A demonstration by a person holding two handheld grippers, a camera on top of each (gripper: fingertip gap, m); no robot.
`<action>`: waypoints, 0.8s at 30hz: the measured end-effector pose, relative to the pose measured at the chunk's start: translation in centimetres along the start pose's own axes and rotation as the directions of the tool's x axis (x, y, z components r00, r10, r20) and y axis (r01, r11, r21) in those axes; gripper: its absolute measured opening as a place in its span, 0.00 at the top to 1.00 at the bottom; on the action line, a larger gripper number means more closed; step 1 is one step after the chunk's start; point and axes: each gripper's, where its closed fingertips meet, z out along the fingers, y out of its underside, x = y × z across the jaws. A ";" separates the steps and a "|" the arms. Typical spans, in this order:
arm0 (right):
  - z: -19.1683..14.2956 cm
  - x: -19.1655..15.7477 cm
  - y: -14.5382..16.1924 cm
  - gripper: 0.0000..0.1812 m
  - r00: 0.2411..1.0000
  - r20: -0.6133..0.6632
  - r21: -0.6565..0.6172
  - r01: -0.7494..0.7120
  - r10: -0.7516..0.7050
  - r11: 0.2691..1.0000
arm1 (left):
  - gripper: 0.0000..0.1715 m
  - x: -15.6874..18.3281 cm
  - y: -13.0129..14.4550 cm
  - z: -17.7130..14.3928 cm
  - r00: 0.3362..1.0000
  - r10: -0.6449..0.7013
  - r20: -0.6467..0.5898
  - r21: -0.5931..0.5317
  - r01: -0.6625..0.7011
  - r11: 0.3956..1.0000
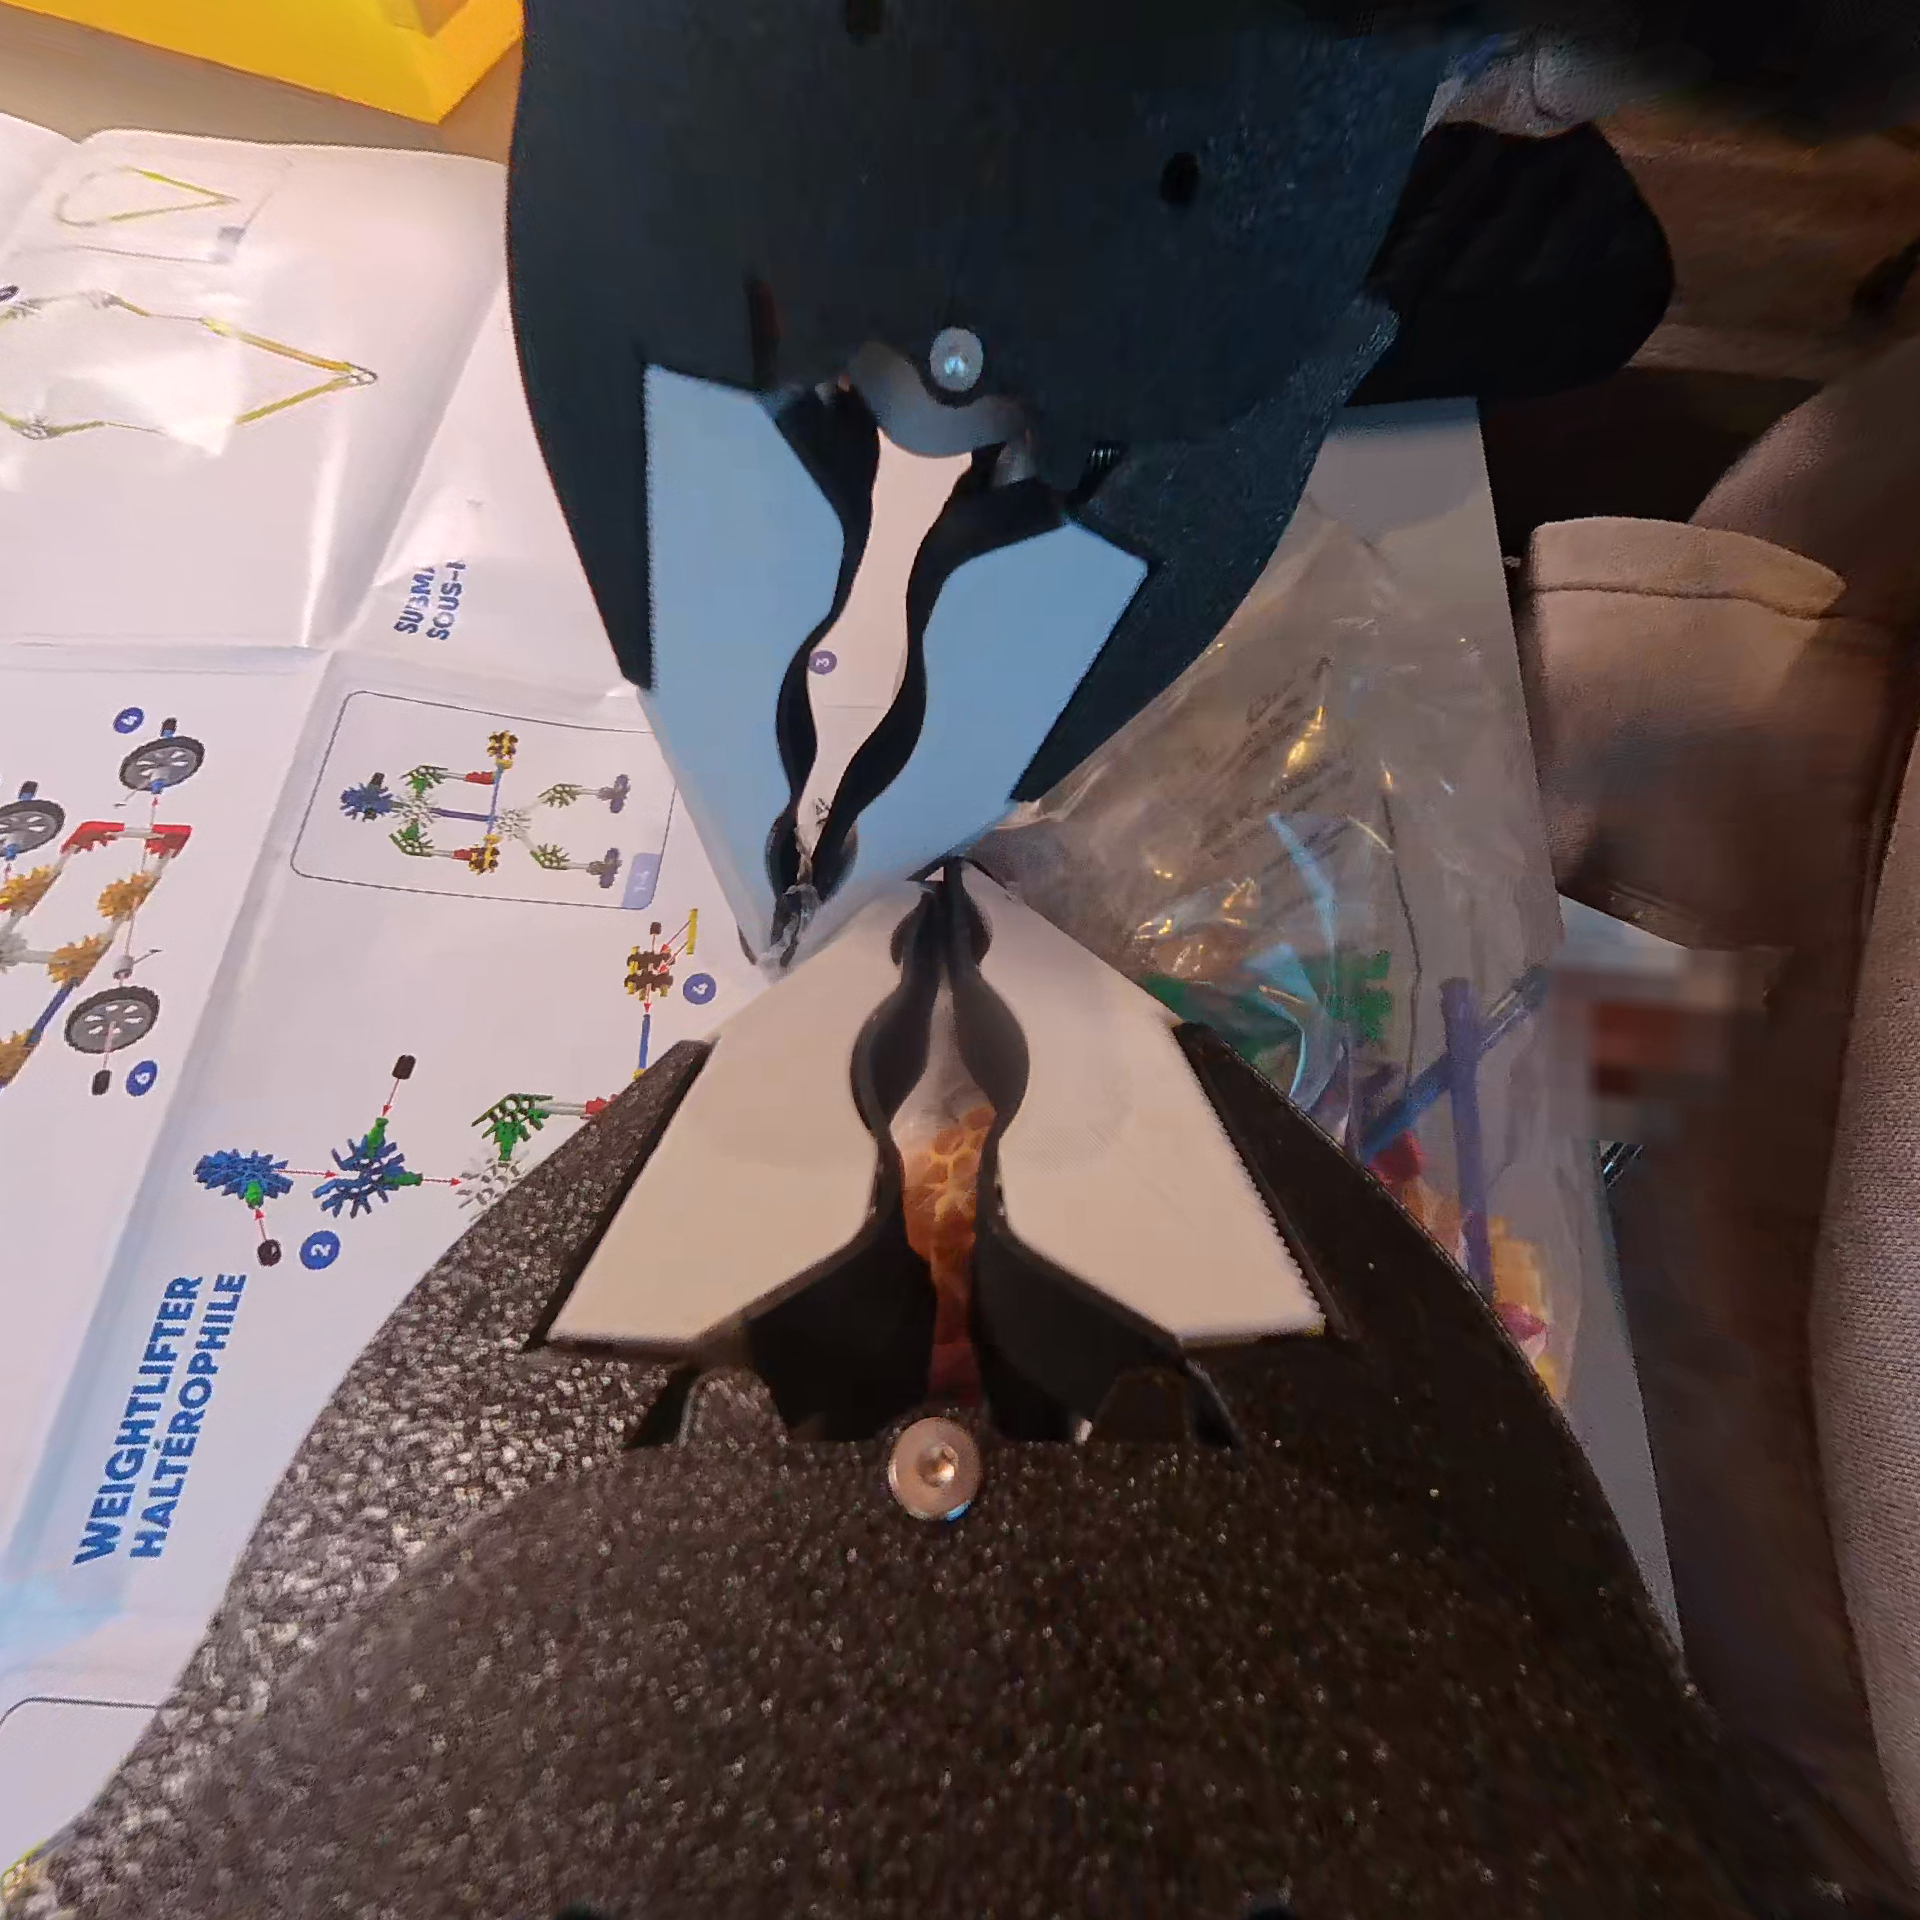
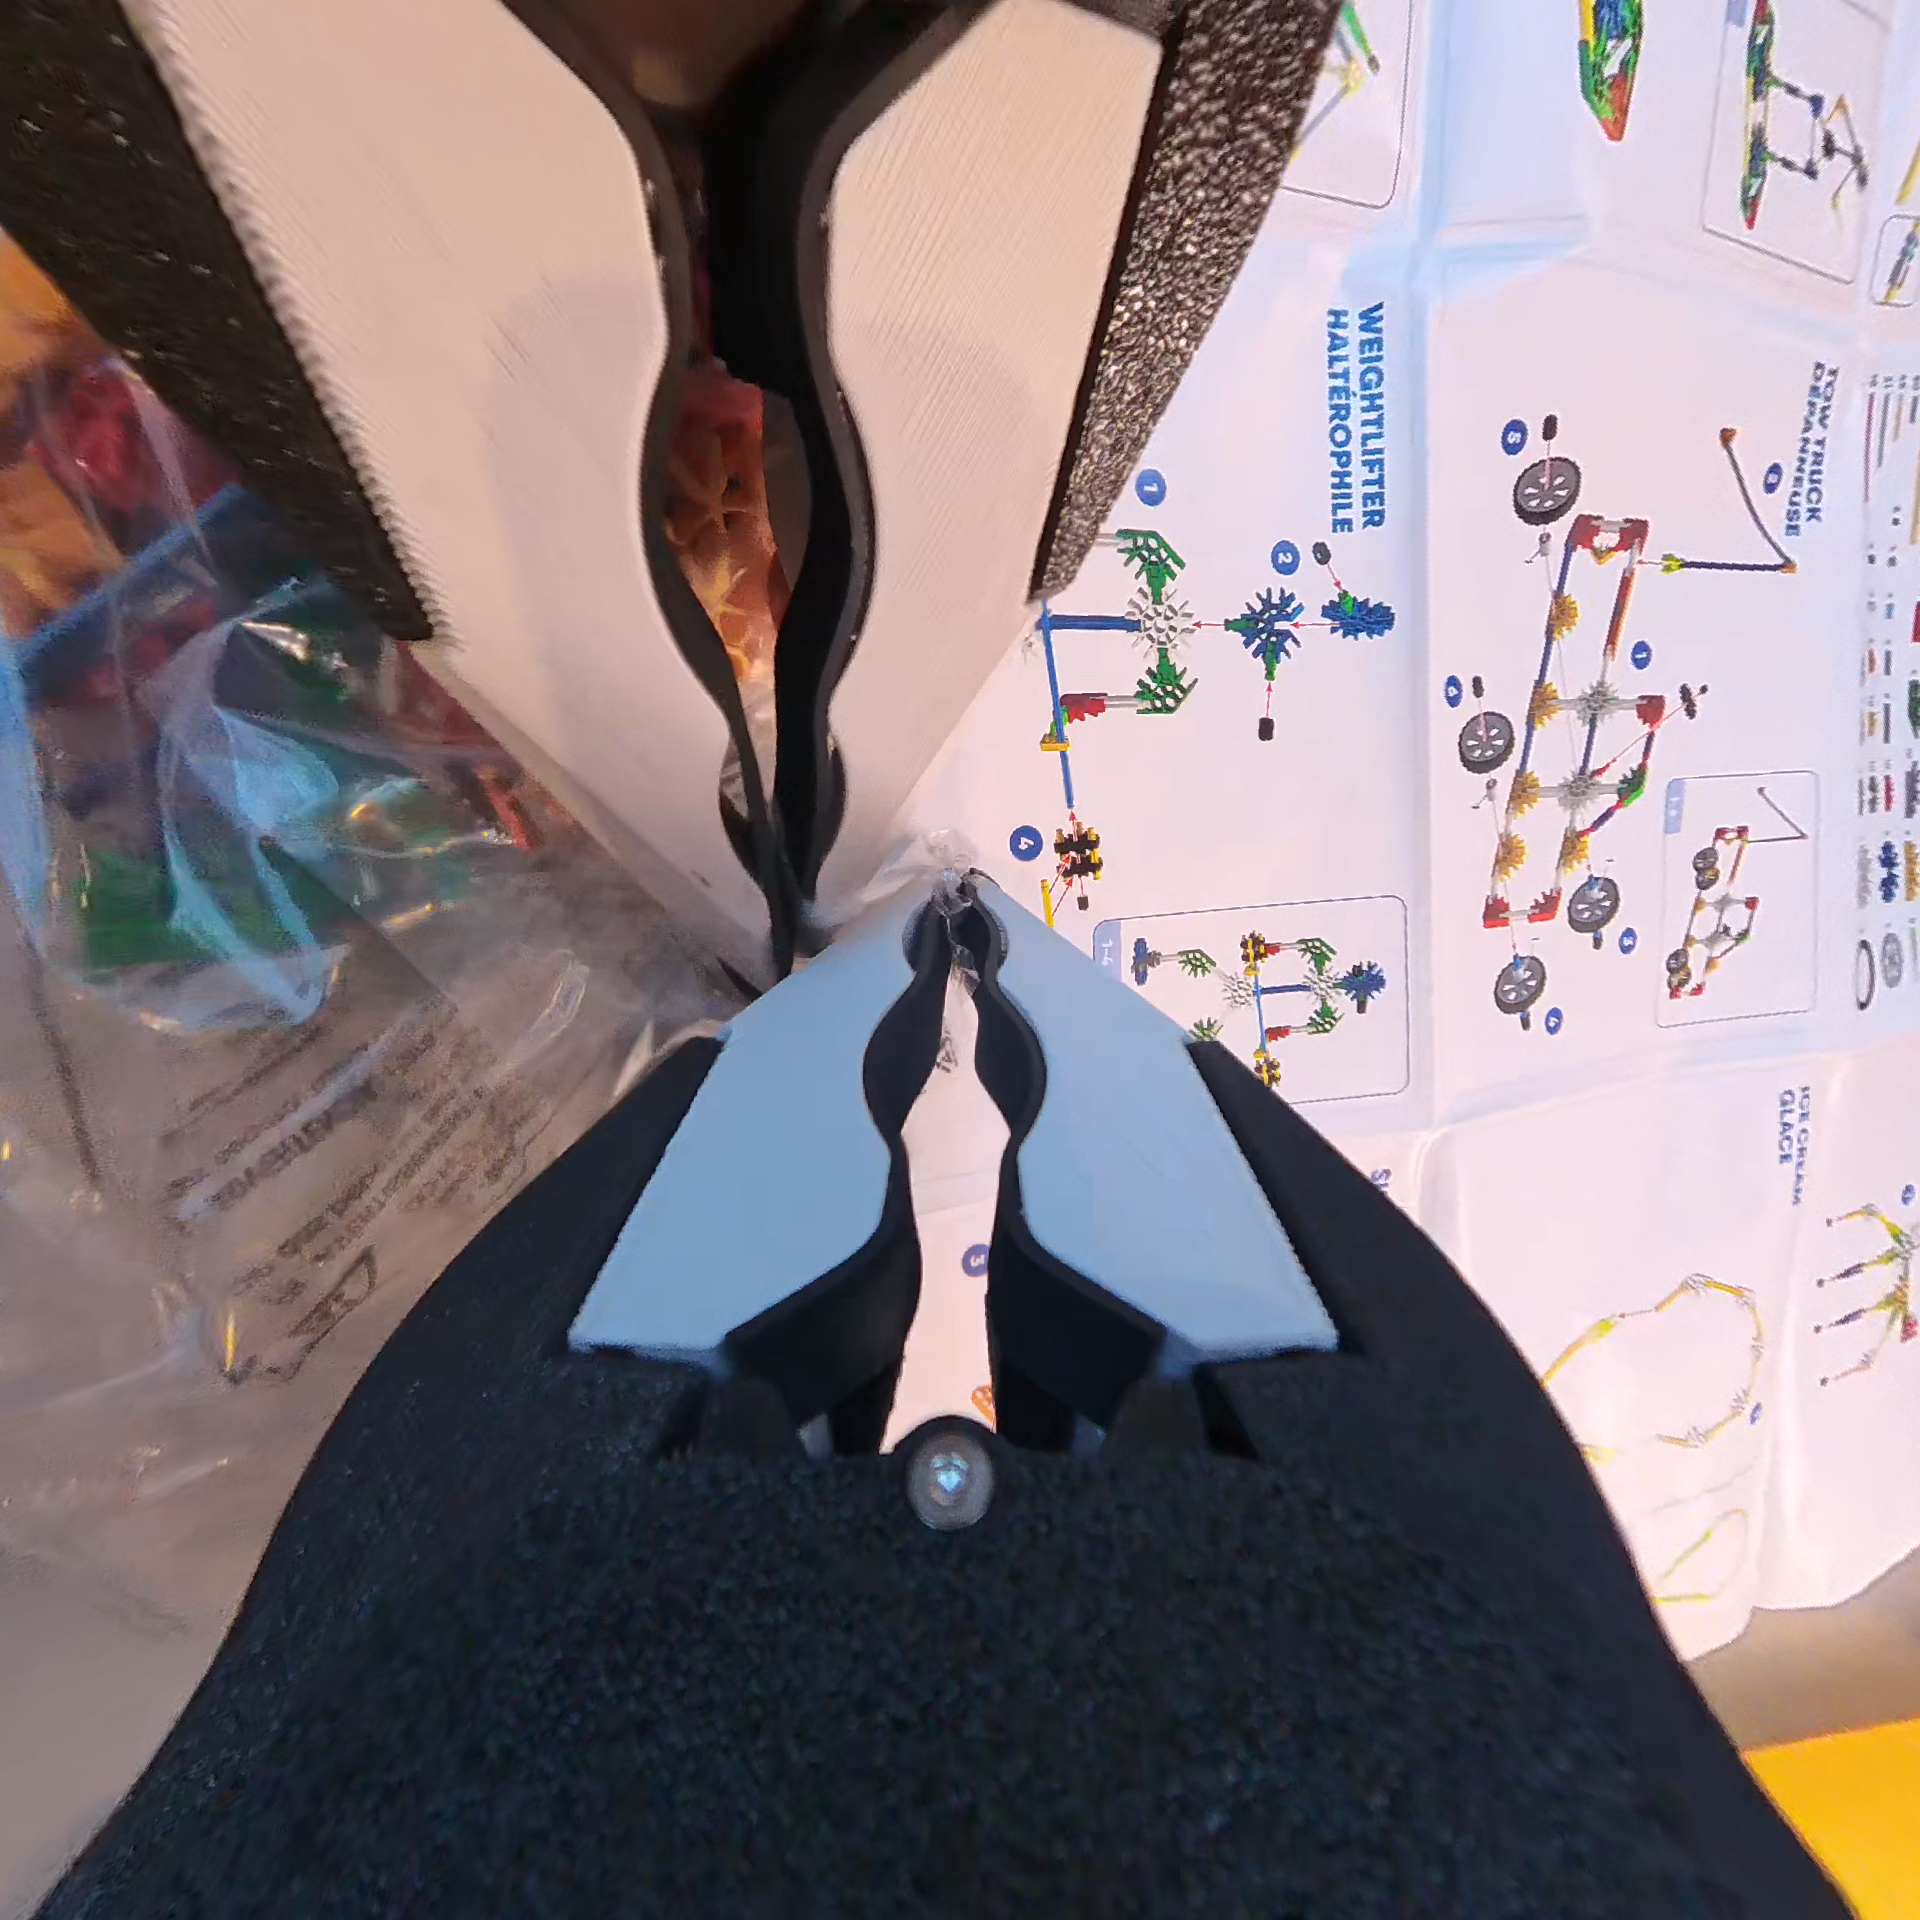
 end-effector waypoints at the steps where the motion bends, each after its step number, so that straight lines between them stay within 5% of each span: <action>1: 0.2 0.1 0.0 1.00 1.000 -0.020 0.007 0.008 -0.008 1.000 | 1.00 0.1 0.0 0.0 1.000 0.006 -0.003 -0.001 -0.006 1.000; 13: 1.0 4.3 -0.7 1.00 0.943 -0.321 0.143 -0.044 0.088 0.989 | 1.00 0.5 -0.6 -0.6 1.000 0.005 0.015 0.042 -0.006 0.999; 20: 0.6 6.9 -0.9 1.00 0.891 -0.388 0.282 -0.130 0.237 0.951 | 1.00 0.6 -1.0 -0.7 1.000 0.018 0.018 0.057 -0.019 0.998; 24: -0.9 7.4 -1.4 1.00 0.878 -0.304 0.410 -0.229 0.369 0.883 | 1.00 1.1 -1.7 -1.1 1.000 0.013 -0.001 0.098 -0.013 0.995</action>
